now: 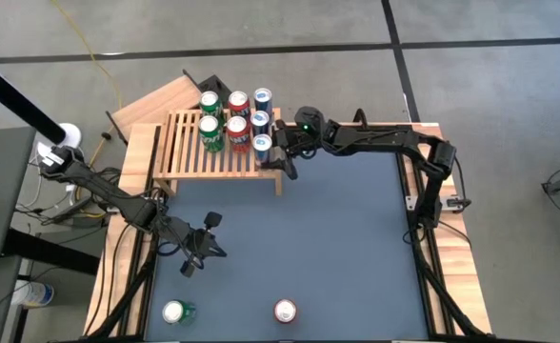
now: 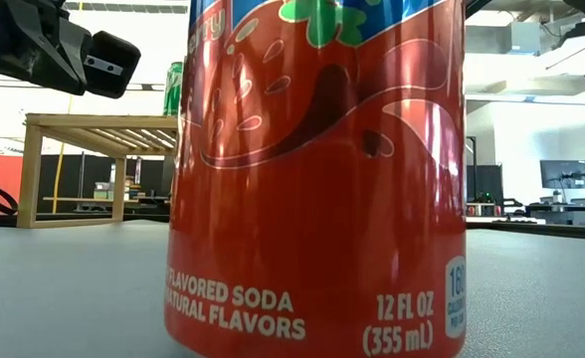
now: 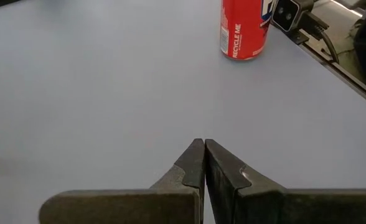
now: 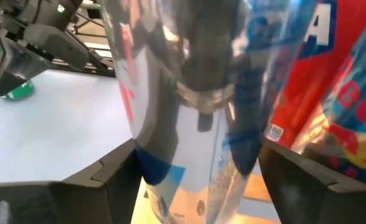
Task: Place canned beverage on shelf
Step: Put the blue soda can on the shelf aligned with the other blue soda cans, then adjust the blue soda can on the shelf
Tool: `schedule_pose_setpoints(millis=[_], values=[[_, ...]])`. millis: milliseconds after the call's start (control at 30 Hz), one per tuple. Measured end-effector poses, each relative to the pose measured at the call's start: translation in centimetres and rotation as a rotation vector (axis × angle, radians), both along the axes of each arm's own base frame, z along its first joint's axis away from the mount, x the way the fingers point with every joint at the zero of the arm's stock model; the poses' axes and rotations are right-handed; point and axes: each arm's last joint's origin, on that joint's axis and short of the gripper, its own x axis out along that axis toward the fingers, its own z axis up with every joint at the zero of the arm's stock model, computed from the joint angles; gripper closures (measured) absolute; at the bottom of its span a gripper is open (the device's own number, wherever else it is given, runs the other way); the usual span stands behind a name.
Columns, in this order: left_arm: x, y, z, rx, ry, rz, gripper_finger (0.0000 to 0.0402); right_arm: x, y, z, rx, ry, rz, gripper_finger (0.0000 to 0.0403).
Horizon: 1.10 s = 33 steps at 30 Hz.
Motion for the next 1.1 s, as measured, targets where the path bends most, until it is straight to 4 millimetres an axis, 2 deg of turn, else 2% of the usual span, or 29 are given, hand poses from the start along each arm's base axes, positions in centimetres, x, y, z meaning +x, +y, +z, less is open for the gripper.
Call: schedule_pose_setpoints(millis=[267, 500, 767, 900, 1100], values=[[0.0, 0.0, 0.0, 0.002, -0.001, -0.002, 0.0402, -0.5, 0.1, -0.1, 0.022, 0.061, -0.004, 0.0081], [0.0, 0.0, 0.0, 0.009, -0.002, -0.005, 0.0401, -2.4, 1.0, 1.5, 0.064, 0.166, -0.004, 0.008], [0.0, 0.0, 0.0, 0.01, -0.001, -0.006, 0.0401, -4.7, 2.5, 4.3, 0.035, 0.227, -0.085, 0.008], [0.0, 0.0, 0.0, 0.021, -0.002, -0.011, 0.0401, -5.4, 3.6, 5.9, -0.041, 0.202, -0.158, 0.0081], [0.0, 0.0, -0.1, 0.028, -0.004, -0.014, 0.0401, -7.1, 3.8, 10.4, -0.152, 0.039, -0.218, 0.0081]])
